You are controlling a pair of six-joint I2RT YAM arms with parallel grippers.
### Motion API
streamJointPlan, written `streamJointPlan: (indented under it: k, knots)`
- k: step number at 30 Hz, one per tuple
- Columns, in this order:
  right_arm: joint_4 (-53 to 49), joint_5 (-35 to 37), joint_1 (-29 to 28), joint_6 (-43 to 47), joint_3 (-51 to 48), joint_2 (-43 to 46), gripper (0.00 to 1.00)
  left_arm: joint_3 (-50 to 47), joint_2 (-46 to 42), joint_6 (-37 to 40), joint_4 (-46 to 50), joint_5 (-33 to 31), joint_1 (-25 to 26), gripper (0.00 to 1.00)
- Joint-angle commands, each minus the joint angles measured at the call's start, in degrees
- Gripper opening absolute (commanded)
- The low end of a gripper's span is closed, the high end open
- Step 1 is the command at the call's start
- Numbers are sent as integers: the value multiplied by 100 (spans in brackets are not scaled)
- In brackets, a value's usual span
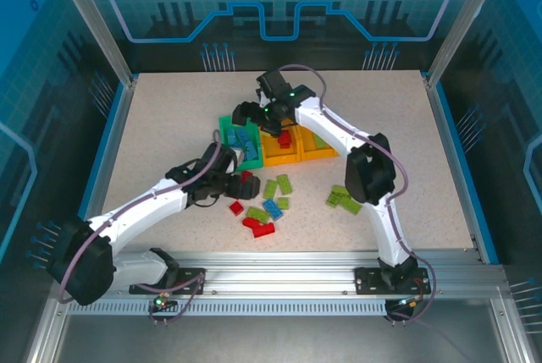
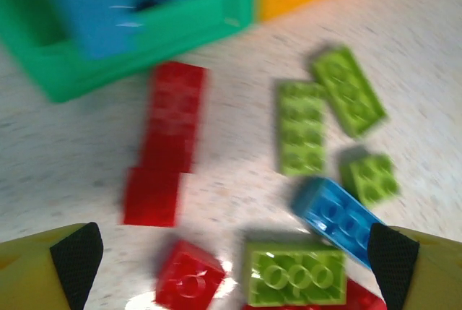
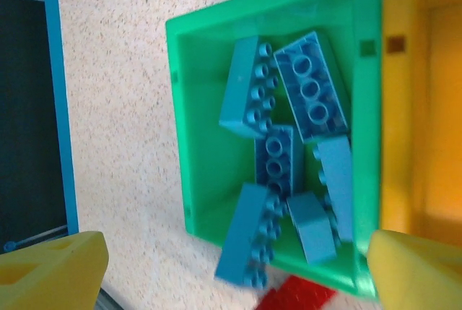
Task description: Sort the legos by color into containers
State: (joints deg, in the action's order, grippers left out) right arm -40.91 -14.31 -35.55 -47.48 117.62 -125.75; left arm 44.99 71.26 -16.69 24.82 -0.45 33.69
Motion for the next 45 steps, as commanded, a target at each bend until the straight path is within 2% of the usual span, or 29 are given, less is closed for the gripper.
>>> streamJointPlan:
  k: [1, 4, 8, 20, 28, 33, 45]
  knots:
    - [190, 187, 222, 243, -675, 886, 95, 347, 360, 1444, 126, 688, 349, 99]
    - [583, 172, 615, 23, -1721, 1545, 95, 576, 719, 1986, 409, 696, 645, 99]
    - [1005, 240, 1138, -162, -2884, 2376, 96, 688, 967, 2338, 413, 719, 869, 99]
    - [273, 867, 2683, -7, -4435, 3921, 100, 1264, 1946, 2548, 520, 428, 1492, 96]
    - [108, 658, 3739, 259, -5588, 4787, 100, 1192, 2161, 2554, 463, 155, 1522, 94]
    - [166, 510, 4060, 275, -6003, 5135, 100, 1318, 2354, 2565, 471, -218, 1529, 92]
    - [250, 325, 4188, 234, -6049, 5193, 100, 1341, 2646, 2517, 401, -236, 1536, 88]
